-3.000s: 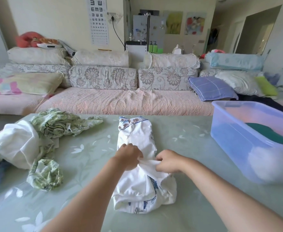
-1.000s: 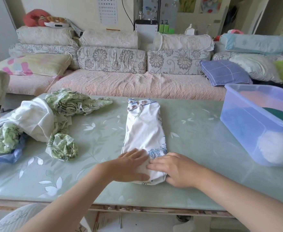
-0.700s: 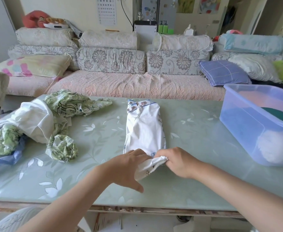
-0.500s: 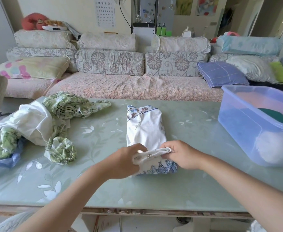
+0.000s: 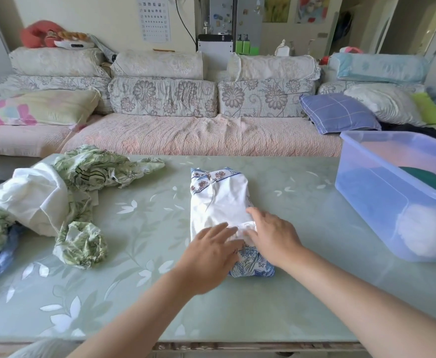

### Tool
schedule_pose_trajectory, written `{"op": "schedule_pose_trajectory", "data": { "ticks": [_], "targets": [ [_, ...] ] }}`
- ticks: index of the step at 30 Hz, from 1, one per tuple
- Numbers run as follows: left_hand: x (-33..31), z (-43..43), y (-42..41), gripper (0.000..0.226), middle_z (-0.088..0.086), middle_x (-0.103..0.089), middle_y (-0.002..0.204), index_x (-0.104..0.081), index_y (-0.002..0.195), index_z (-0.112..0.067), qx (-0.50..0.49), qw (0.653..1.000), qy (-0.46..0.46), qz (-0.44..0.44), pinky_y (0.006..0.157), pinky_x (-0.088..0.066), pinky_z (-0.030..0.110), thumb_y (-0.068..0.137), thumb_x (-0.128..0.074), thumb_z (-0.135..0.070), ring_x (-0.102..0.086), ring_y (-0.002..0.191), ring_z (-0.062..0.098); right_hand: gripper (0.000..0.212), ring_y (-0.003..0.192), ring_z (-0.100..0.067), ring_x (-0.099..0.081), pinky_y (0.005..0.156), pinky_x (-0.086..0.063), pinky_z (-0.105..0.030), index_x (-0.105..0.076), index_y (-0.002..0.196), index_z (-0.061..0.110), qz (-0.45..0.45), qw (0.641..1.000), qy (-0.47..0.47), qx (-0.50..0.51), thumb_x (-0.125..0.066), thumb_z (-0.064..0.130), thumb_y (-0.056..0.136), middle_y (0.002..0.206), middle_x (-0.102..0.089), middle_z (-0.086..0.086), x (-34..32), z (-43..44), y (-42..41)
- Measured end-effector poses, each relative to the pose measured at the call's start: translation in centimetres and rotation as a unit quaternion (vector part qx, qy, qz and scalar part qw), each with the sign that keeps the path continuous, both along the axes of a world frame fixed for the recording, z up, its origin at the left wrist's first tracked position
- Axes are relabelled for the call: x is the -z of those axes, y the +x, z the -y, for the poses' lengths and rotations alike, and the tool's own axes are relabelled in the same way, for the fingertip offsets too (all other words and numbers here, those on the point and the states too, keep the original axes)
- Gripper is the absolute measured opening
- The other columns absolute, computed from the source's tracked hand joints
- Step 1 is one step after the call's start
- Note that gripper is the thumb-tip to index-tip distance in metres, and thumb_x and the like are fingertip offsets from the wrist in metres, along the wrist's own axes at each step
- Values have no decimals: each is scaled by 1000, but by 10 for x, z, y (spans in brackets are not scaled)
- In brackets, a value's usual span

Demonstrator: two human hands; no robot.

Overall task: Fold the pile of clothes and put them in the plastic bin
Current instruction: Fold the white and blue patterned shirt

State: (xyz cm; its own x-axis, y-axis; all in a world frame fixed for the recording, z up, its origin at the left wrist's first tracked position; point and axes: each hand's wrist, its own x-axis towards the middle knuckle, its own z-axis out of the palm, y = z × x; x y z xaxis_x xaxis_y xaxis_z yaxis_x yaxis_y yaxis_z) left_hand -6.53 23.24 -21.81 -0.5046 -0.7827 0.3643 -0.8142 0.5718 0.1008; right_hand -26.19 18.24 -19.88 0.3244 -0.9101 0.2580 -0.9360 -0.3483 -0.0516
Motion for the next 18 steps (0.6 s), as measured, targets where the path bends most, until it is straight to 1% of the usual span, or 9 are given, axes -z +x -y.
{"op": "schedule_pose_trajectory", "data": {
  "ticks": [3, 5, 7, 9, 11, 12, 14, 16, 18],
  "targets": [
    [17, 4, 6, 64, -11, -7, 164, -20, 153, -44, -53, 991, 111, 46, 123, -1, 39, 94, -1, -62, 1, 152, 16, 41, 113, -31, -56, 91, -46, -42, -54, 128, 20, -27, 990, -124, -63, -60, 33, 89, 126, -53, -6, 4, 5, 2],
    [22, 8, 11, 68, -14, 10, 162, -3, 153, -46, -74, 987, 131, 49, 121, 8, 36, 89, 8, -65, 16, 149, 12, 43, 127, -27, -49, 105, -39, -40, -58, 131, 20, -19, 974, -141, -177, -51, 37, 92, 141, -51, -7, 13, 6, 0],
    [25, 11, 17, 71, -16, 15, 161, 2, 154, -44, -88, 986, 137, 35, 123, 3, 38, 85, 10, -61, 19, 148, 12, 58, 146, -22, -32, 119, -25, -40, -44, 149, 19, -48, 968, -49, -240, -33, 46, 99, 159, -35, -5, 27, 4, -5],
    [28, 14, 24, 73, -16, 15, 161, 4, 154, -44, -112, 981, 155, 20, 123, -1, 40, 83, 10, -59, 18, 149, 14, 72, 153, -16, -11, 124, -14, -40, -19, 159, 18, -72, 968, 54, -233, -12, 52, 97, 166, -12, -1, 35, 5, -11],
    [28, 20, 30, 64, -12, 12, 163, 2, 153, -44, -141, 976, 165, 19, 123, -2, 40, 90, 0, -57, 14, 150, 16, 81, 154, -13, 1, 124, -7, -38, -6, 160, 18, -87, 973, 96, -192, 3, 56, 89, 167, 0, 3, 35, 9, -16],
    [26, 22, 31, 59, -8, 6, 164, -3, 154, -43, -155, 974, 161, 21, 123, -5, 40, 96, -12, -51, 9, 151, 19, 84, 153, -12, 4, 124, -5, -38, -3, 159, 19, -98, 975, 99, -175, 7, 56, 85, 167, 2, 4, 34, 10, -17],
    [23, 23, 32, 54, -1, -24, 160, -30, 151, -34, -160, 984, 83, 5, 116, -23, 41, 98, -39, -33, -19, 148, 27, 84, 154, -14, 0, 125, -8, -39, -7, 160, 22, -92, 980, 93, -148, 5, 57, 84, 167, 0, 3, 32, 11, -19],
    [22, 21, 31, 46, -5, -54, 134, -53, 132, -30, -147, 989, 10, -17, 96, -42, 38, 86, -57, -25, -50, 122, 26, 69, 150, -21, -22, 121, -22, -40, -24, 158, 23, -47, 989, 39, -138, -18, 51, 95, 165, -20, -3, 34, 6, -19],
    [22, 22, 32, 36, -6, -58, 115, -59, 122, -29, -167, 984, 14, -58, 86, -44, 35, 86, -63, -24, -54, 106, 23, 53, 133, -22, -46, 109, -38, -39, -43, 148, 25, -6, 990, -16, -137, -45, 37, 96, 149, -45, -1, 38, 4, -17]
  ]
}}
